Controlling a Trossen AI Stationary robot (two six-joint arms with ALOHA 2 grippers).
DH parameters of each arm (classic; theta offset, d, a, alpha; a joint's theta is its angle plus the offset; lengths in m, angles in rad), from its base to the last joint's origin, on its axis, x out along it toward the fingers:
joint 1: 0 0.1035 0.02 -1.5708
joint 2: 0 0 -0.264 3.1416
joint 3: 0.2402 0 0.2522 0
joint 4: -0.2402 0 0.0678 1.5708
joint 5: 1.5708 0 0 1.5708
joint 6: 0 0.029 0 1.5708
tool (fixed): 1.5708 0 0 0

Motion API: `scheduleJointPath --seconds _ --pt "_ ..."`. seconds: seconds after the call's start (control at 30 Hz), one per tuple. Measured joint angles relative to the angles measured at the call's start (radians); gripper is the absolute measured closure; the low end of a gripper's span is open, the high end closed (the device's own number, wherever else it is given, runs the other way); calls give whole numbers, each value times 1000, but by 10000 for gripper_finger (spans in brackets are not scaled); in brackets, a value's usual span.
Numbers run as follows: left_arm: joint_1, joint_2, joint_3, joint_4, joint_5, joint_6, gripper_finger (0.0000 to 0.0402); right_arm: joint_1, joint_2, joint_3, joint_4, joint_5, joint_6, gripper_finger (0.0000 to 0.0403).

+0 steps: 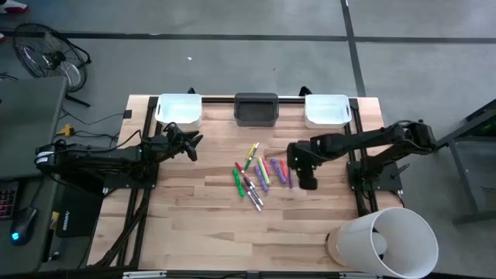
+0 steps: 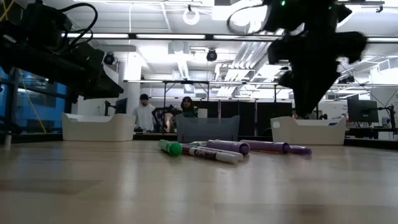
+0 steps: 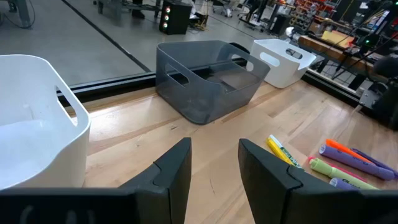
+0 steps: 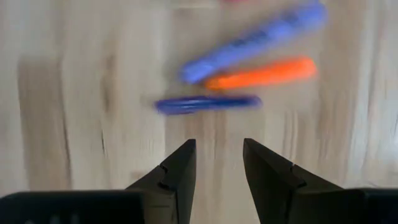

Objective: Pick & Place Markers
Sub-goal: Put the violet pen into the right white bin

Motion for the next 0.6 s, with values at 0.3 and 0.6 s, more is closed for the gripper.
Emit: scheduleJointPath --seconds 0.3,0.6 --pt "0 0 0 0 0 0 271 105 0 -16 93 82 -375 281" --pt "0 0 0 0 0 0 271 111 0 -15 129 307 532 281"
